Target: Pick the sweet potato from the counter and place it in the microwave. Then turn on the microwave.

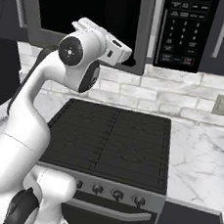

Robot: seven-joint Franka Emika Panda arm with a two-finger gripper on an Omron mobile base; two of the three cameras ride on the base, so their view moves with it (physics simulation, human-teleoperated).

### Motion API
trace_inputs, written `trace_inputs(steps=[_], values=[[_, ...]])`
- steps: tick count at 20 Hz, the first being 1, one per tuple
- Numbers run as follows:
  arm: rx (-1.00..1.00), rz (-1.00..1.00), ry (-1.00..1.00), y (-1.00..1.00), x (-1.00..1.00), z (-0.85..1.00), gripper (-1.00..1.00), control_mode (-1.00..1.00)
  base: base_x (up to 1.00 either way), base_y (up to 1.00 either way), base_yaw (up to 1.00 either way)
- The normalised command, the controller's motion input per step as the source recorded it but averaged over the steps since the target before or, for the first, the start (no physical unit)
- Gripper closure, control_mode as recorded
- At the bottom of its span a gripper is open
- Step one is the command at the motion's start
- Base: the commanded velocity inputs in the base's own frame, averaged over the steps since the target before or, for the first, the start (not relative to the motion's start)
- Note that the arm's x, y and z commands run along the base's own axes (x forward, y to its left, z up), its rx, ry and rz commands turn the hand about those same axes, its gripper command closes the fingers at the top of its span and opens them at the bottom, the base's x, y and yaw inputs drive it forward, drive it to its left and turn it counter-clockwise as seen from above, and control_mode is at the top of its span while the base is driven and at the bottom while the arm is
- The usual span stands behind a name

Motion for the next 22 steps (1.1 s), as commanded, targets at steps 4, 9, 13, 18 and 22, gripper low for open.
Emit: trace_inputs(steps=[4,9,13,18,22], values=[[0.02,0.08,0.07,-0.07,0.4,0.07,1.0,-1.0,0.0,0.0,0.0],[0.0,0.06,0.04,-0.02,0.28,0.02,1.0,-1.0,0.0,0.0,0.0],[0.0,0.02,0.01,0.0,0.41,0.0,1.0,-1.0,0.0,0.0,0.0],[0.0,0.0,0.0,0.0,0.48,0.0,1.0,-1.0,0.0,0.0,0.0],[0.0,0.0,0.0,0.0,0.51,0.0,1.0,-1.0,0.0,0.0,0.0]])
